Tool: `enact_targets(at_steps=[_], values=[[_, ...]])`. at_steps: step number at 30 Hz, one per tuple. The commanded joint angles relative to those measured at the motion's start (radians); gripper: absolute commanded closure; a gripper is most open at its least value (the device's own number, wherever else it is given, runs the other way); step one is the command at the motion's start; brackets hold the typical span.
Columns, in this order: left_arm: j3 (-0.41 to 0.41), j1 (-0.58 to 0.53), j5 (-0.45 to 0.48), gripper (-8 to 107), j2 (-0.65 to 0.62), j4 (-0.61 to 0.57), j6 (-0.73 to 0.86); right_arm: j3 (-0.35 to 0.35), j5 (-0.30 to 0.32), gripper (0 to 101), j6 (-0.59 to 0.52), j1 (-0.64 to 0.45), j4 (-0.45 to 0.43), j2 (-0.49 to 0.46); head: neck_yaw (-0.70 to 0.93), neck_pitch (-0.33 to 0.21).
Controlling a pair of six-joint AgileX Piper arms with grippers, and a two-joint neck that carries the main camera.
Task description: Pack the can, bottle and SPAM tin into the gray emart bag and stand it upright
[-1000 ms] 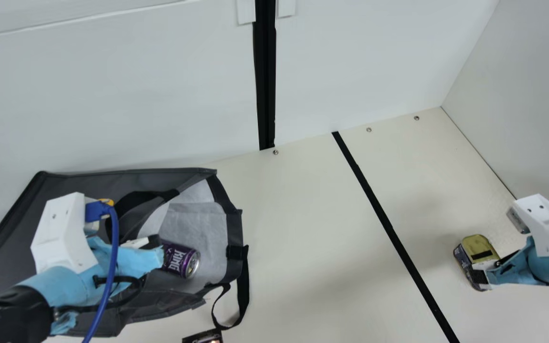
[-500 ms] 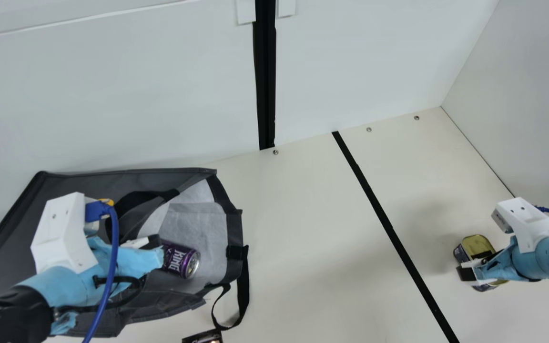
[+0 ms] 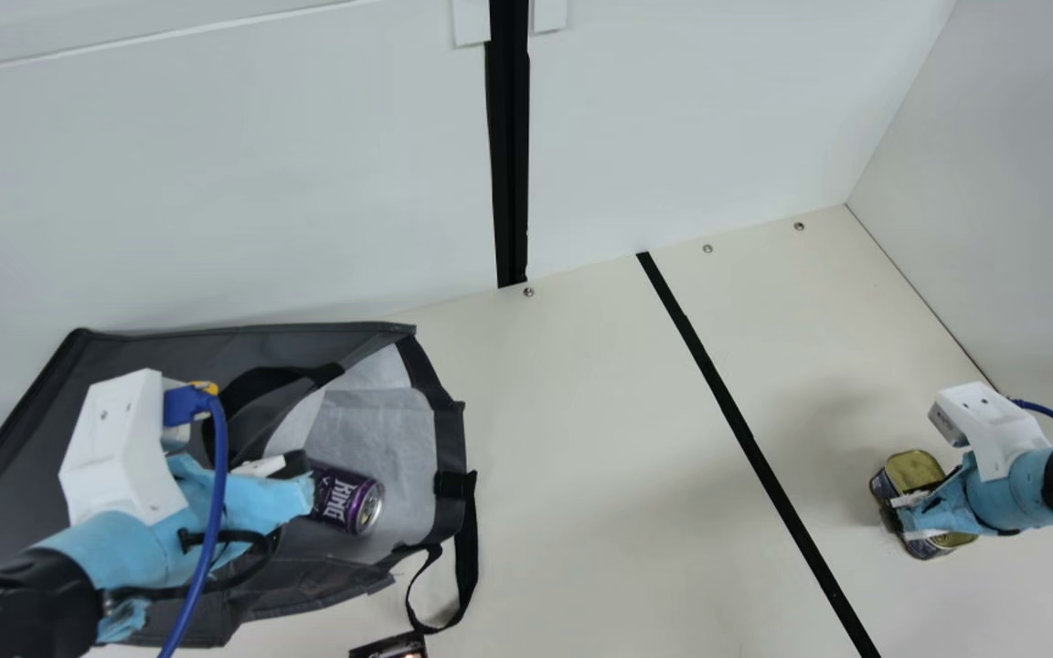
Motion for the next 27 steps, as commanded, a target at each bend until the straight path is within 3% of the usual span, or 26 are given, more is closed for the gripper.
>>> enact_targets(at_steps=[1, 4, 5, 27], values=[[0.0, 0.0, 0.0, 107, 0.0, 0.0, 0.0, -0.004, 0.005, 80, -0.006, 0.001, 0.008, 0.003, -0.001, -0.023], [0.0, 0.0, 0.0, 107, 0.0, 0.0, 0.0, -0.014, 0.012, 100, -0.015, 0.004, 0.014, 0.004, -0.001, -0.023], [0.0, 0.0, 0.0, 107, 0.0, 0.0, 0.0, -0.017, 0.015, 101, -0.019, 0.004, 0.017, 0.002, -0.001, -0.023], [0.0, 0.0, 0.0, 107, 0.0, 0.0, 0.0, -0.094, 0.122, 101, -0.126, 0.047, 0.054, -0.11, -0.001, -0.023]])
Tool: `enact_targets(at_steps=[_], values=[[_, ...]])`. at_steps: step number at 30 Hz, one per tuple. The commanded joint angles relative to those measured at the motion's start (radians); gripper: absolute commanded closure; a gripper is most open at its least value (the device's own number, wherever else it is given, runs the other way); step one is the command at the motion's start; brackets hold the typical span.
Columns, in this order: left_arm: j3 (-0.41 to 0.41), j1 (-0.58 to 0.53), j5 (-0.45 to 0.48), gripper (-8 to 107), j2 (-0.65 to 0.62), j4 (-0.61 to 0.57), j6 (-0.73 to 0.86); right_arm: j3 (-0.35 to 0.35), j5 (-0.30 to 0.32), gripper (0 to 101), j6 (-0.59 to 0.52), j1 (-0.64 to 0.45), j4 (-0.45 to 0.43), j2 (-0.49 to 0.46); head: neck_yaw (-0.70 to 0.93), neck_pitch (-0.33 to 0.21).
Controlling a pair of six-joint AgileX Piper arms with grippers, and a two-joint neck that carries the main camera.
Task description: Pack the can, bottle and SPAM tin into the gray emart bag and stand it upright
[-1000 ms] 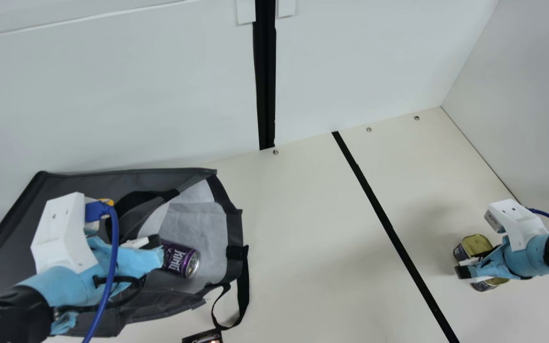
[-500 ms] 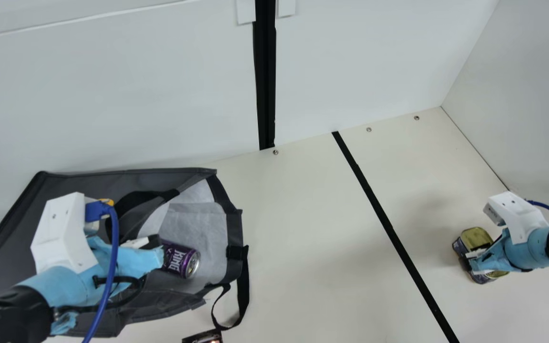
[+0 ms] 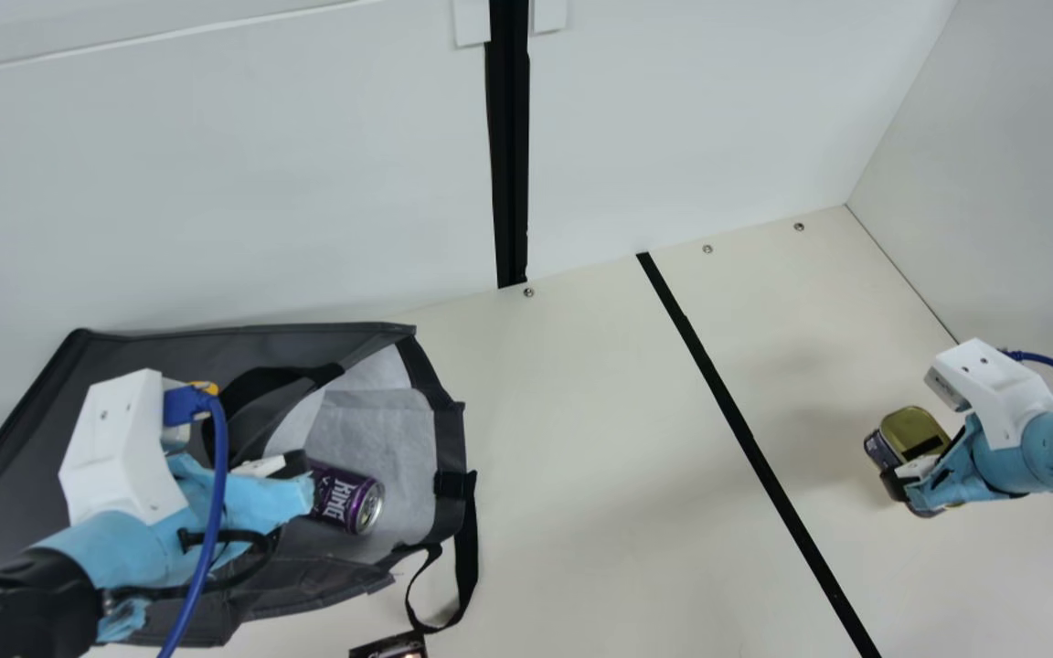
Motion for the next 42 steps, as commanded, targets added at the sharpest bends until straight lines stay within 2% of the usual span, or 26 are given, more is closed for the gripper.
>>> enact_targets(at_steps=[1, 14, 42], values=[[0.0, 0.0, 0.0, 107, 0.0, 0.0, 0.0, -0.006, 0.009, 101, -0.005, 0.005, 0.004, -0.01, -0.001, -0.023], [0.0, 0.0, 0.0, 107, 0.0, 0.0, 0.0, -0.026, 0.063, 101, -0.018, 0.072, 0.017, -0.088, -0.001, -0.023], [0.0, 0.0, 0.0, 107, 0.0, 0.0, 0.0, -0.029, 0.186, 101, 0.009, 0.321, 0.012, -0.259, -0.001, -0.023]])
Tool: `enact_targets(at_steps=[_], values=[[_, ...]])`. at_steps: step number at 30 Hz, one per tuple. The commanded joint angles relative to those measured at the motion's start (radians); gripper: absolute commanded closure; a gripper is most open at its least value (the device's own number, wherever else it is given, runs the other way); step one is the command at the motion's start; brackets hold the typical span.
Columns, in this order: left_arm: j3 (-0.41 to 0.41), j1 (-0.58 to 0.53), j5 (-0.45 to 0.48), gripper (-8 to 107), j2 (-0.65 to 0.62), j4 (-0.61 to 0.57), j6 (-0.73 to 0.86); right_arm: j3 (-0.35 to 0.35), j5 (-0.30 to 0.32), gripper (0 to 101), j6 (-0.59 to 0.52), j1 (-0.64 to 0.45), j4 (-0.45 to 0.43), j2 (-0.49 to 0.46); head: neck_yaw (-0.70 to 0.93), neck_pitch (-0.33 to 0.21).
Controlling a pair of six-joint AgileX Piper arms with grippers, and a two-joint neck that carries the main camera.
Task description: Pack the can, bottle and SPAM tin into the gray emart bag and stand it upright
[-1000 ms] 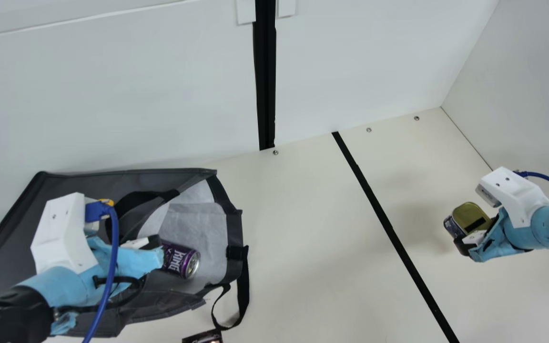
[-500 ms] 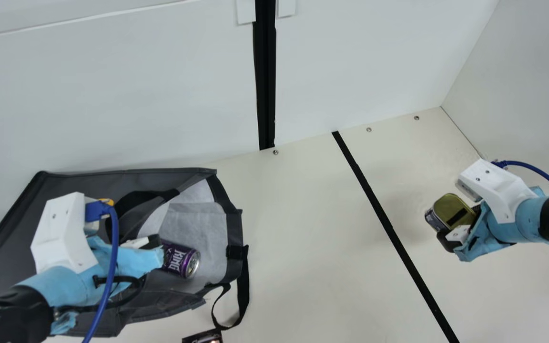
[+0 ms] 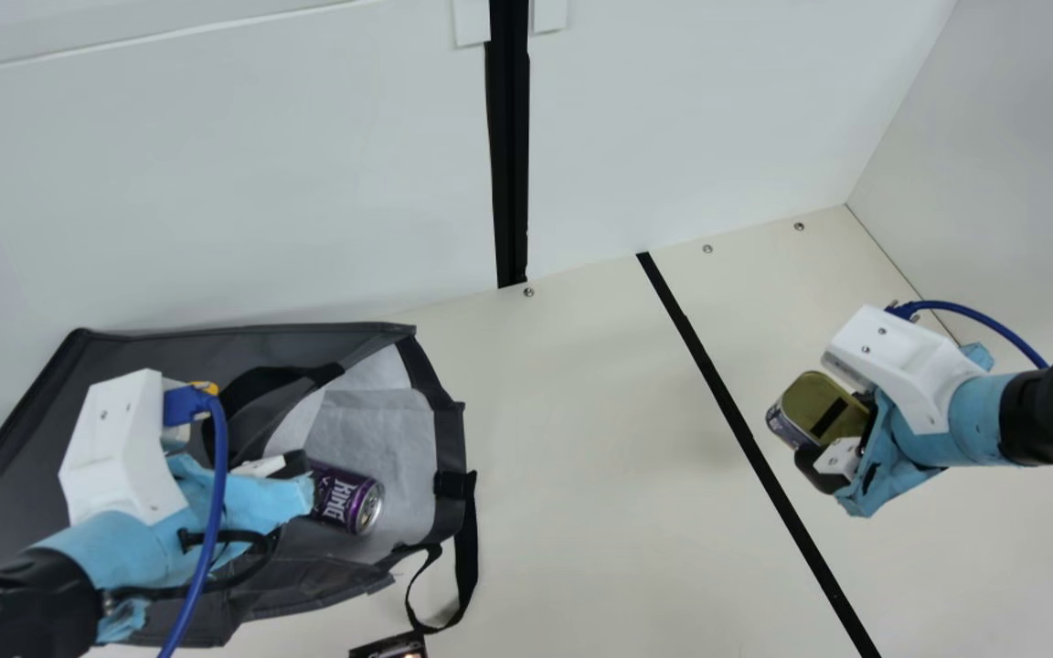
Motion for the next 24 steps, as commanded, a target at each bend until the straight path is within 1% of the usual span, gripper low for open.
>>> enact_targets(at_steps=[1, 12, 24], values=[[0.0, 0.0, 0.0, 107, 0.0, 0.0, 0.0, 0.004, 0.005, 101, 0.0, 0.017, -0.001, -0.008, -0.001, -0.023], [0.0, 0.0, 0.0, 107, 0.0, 0.0, 0.0, 0.017, 0.045, 101, 0.0, 0.103, -0.001, -0.062, -0.001, -0.023], [0.0, 0.0, 0.0, 107, 0.0, 0.0, 0.0, 0.036, 0.08, 101, 0.003, 0.229, 0.002, -0.118, -0.001, -0.023]])
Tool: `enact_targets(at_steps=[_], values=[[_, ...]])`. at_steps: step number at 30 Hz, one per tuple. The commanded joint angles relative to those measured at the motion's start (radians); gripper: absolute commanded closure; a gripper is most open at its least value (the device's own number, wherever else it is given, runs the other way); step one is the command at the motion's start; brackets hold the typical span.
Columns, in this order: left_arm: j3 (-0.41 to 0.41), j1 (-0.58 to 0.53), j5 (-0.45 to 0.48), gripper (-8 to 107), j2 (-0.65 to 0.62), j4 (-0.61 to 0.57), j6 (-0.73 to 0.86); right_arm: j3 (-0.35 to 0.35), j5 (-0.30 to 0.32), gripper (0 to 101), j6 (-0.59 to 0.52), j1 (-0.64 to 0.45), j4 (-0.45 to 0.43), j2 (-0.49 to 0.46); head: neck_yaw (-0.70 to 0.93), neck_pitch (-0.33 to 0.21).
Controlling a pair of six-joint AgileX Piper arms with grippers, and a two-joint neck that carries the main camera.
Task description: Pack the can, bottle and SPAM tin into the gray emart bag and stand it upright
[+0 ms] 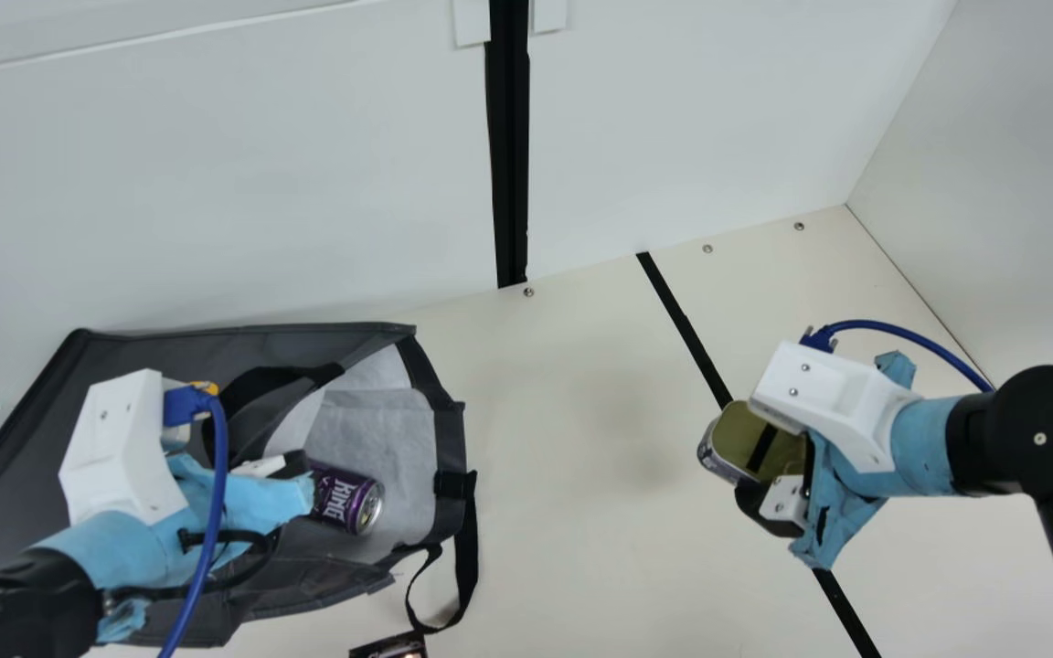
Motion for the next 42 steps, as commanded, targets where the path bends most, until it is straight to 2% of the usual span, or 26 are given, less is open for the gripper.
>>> enact_targets(at_steps=[1, 29, 37, 42], values=[[0.0, 0.0, 0.0, 107, 0.0, 0.0, 0.0, 0.004, 0.001, 101, 0.002, 0.025, 0.001, -0.006, -0.001, -0.023], [0.0, 0.0, 0.0, 107, 0.0, 0.0, 0.0, 0.04, -0.005, 101, 0.088, 0.392, -0.01, -0.037, -0.001, -0.023], [0.0, 0.0, 0.0, 107, 0.0, 0.0, 0.0, 0.059, -0.031, 101, 0.117, 0.471, 0.003, -0.034, -0.001, -0.023], [0.0, 0.0, 0.0, 107, 0.0, 0.0, 0.0, 0.074, -0.065, 101, 0.108, 0.495, 0.048, -0.028, -0.001, -0.023]])
